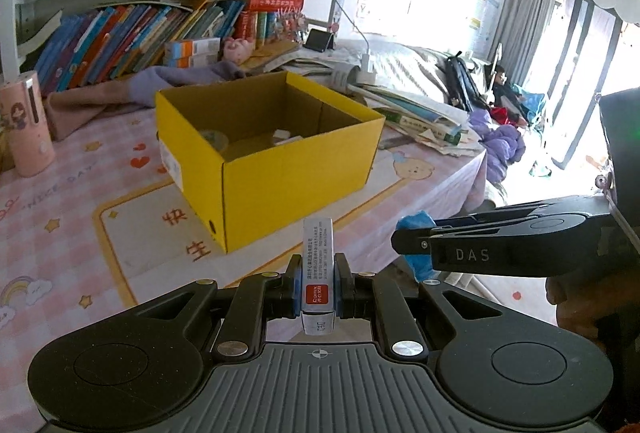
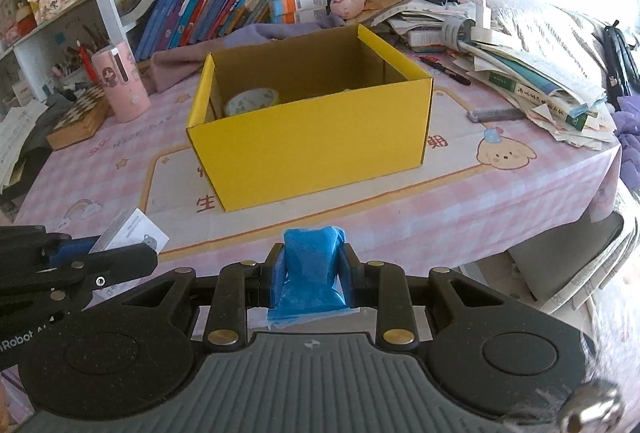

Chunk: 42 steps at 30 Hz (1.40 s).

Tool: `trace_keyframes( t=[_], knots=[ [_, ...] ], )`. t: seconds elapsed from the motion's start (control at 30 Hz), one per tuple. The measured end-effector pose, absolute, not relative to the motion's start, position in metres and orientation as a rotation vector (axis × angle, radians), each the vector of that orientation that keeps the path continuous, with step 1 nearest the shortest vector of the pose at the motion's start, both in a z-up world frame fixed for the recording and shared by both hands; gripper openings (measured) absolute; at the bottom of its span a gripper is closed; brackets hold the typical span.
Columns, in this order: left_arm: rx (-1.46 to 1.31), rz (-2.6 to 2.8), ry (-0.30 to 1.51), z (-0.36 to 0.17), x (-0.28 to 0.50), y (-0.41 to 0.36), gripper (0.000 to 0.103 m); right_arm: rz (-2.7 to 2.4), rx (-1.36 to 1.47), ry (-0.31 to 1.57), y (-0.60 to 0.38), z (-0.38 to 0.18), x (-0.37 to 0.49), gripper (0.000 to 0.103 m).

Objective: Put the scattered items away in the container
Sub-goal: 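Carry the small box and blue item over to the yellow box, then lower both items into the yellow box and open both tools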

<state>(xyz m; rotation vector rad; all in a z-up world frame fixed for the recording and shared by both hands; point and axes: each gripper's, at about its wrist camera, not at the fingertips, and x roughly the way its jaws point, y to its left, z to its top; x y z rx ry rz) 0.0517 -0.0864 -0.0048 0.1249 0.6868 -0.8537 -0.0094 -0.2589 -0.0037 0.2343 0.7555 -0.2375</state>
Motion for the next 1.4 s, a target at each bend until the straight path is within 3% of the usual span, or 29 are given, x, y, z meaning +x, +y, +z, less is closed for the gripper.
trace_keyframes(
  t=[0.73,1.4],
  knots=[
    [0.122,-0.832,0.596,0.018,0.096,-0.132,0.013,-0.193,0.186,0.689,-0.306,0.014,0.041,0.026],
    [0.126,-0.655,0.613,0.015,0.181,-0.198,0.013,0.018,0.107,0.66,-0.38,0.034,0.168,0.026]
  ],
)
